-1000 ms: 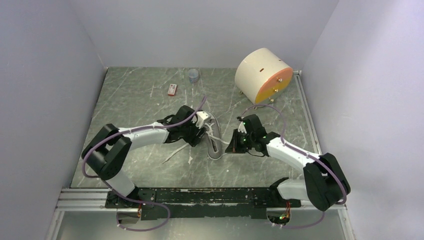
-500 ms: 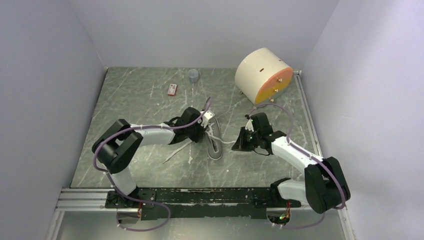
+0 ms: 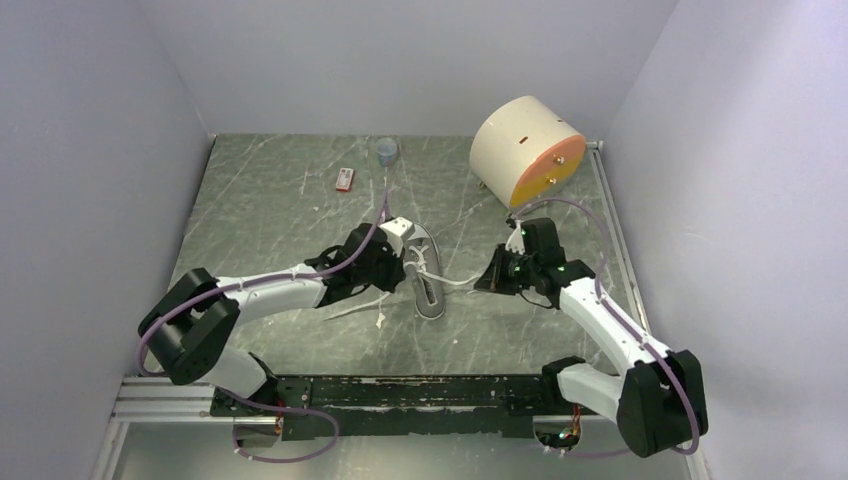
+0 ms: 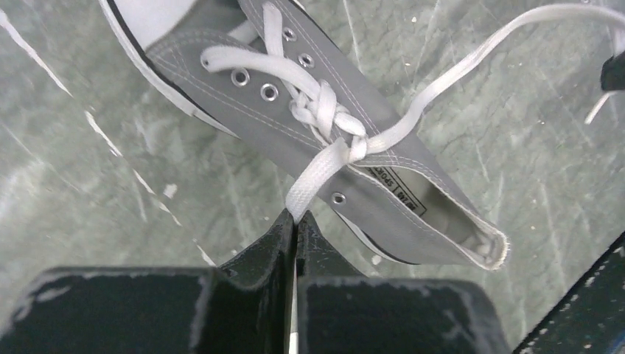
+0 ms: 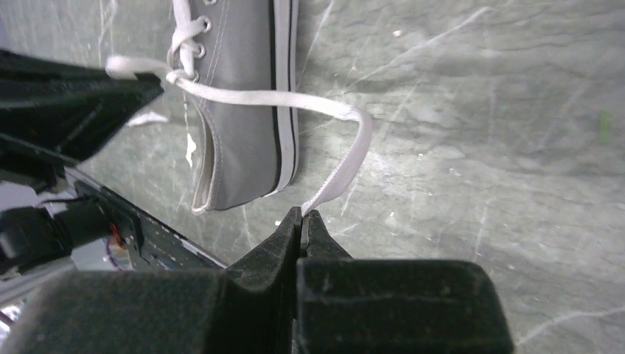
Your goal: Tie the shoes
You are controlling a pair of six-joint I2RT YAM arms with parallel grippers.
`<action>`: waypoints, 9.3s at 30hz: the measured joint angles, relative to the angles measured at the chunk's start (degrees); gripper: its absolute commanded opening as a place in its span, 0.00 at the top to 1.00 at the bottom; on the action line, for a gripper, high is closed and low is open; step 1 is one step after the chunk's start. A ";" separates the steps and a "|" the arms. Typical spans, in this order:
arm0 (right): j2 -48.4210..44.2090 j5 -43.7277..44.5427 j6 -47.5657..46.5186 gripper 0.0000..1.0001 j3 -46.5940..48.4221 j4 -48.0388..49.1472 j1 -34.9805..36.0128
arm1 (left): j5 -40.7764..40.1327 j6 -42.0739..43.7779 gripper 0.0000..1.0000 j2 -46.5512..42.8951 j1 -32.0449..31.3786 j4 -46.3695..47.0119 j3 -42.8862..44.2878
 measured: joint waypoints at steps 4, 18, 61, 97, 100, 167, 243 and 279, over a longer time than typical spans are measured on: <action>-1.99 -0.87 1.36 1.00 0.02 -1.11 -5.03 | -2.73 -7.06 0.95 -0.07 -0.85 -2.58 -0.44; 4.17 -11.91 -0.74 1.00 7.91 -1.73 -7.39 | 3.39 -7.50 0.95 -4.66 -1.60 13.99 -7.96; 48.70 -7.52 6.08 0.56 42.27 -9.51 26.45 | 11.30 0.48 0.95 -3.04 -5.77 45.86 -25.68; -5.33 10.14 -10.14 0.48 -6.71 27.61 34.38 | 31.45 -5.16 0.95 17.00 6.62 9.05 9.97; -3.23 8.33 -17.09 0.50 -6.78 31.58 36.94 | 32.57 -4.68 0.95 19.37 6.80 5.51 13.14; 21.75 14.97 -66.53 1.00 15.56 15.50 47.67 | 35.41 -5.73 0.95 19.82 10.03 0.24 14.78; 21.90 -12.57 -22.05 1.00 4.81 25.07 12.17 | 36.30 -10.23 0.95 10.27 10.88 2.80 7.41; 20.83 -9.84 -5.51 1.00 3.10 26.36 11.89 | 28.96 -17.53 0.94 -0.09 11.54 14.84 -5.31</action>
